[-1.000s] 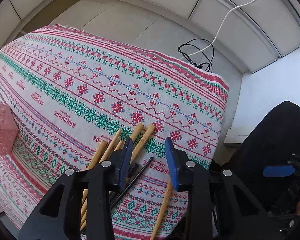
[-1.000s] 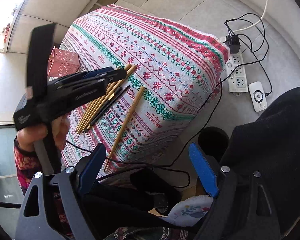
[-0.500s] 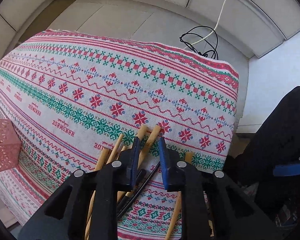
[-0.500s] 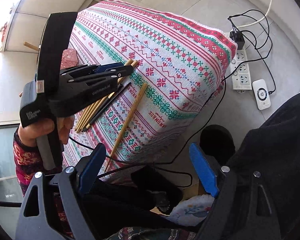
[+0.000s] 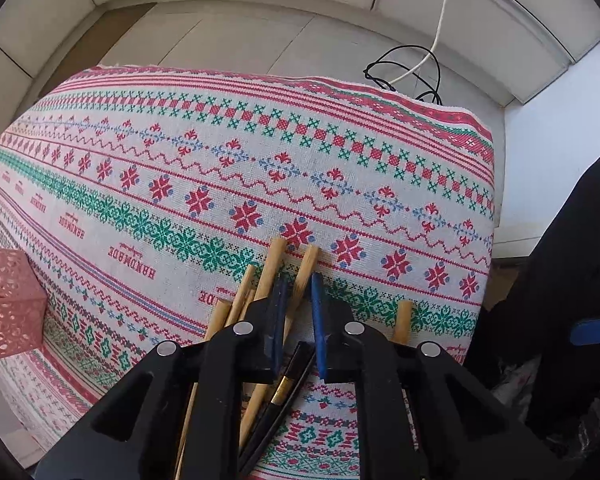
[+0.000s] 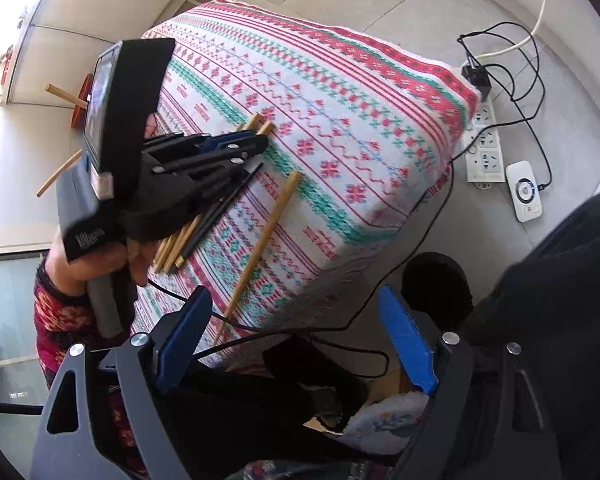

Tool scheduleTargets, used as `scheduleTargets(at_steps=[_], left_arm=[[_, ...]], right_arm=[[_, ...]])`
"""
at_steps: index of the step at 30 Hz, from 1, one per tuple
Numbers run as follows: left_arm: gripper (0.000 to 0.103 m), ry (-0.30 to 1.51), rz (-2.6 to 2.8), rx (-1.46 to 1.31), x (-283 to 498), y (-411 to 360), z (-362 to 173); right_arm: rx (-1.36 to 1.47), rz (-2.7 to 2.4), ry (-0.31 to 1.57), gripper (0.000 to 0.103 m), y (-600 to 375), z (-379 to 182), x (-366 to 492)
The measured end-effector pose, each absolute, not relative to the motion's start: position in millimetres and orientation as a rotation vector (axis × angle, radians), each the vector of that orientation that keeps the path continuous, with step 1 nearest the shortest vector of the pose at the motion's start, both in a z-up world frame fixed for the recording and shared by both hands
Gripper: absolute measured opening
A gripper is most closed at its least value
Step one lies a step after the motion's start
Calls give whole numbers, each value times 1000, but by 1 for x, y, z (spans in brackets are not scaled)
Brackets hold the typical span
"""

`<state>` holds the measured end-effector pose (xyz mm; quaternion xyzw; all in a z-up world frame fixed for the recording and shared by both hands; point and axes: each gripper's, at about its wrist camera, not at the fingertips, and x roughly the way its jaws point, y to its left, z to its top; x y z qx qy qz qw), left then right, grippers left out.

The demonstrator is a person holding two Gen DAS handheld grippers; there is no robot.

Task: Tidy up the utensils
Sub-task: 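Lower the left tool to the stick pile and grasp another stick, then grasp a wooden stick with the right tool while the left tool holds its stick upright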

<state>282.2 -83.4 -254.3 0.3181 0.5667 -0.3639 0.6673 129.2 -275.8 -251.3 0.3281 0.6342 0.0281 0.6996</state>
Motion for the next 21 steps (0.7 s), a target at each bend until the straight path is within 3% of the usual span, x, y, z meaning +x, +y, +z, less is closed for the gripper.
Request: scheduleTargets(at_steps=[8, 13, 19, 21], left_arm=[[6, 1139, -765, 682, 287, -42, -213], [6, 1036, -698, 616, 283, -5, -167], [6, 935, -578, 535, 270, 53, -120], [6, 901, -545, 513, 264, 65, -104]], right_arm=[[781, 15, 1415, 82, -254, -272, 154], [777, -36, 1393, 70, -243, -278, 169], [682, -88, 1427, 41, -219, -282, 188], [660, -123, 1449, 26, -213, -289, 193]])
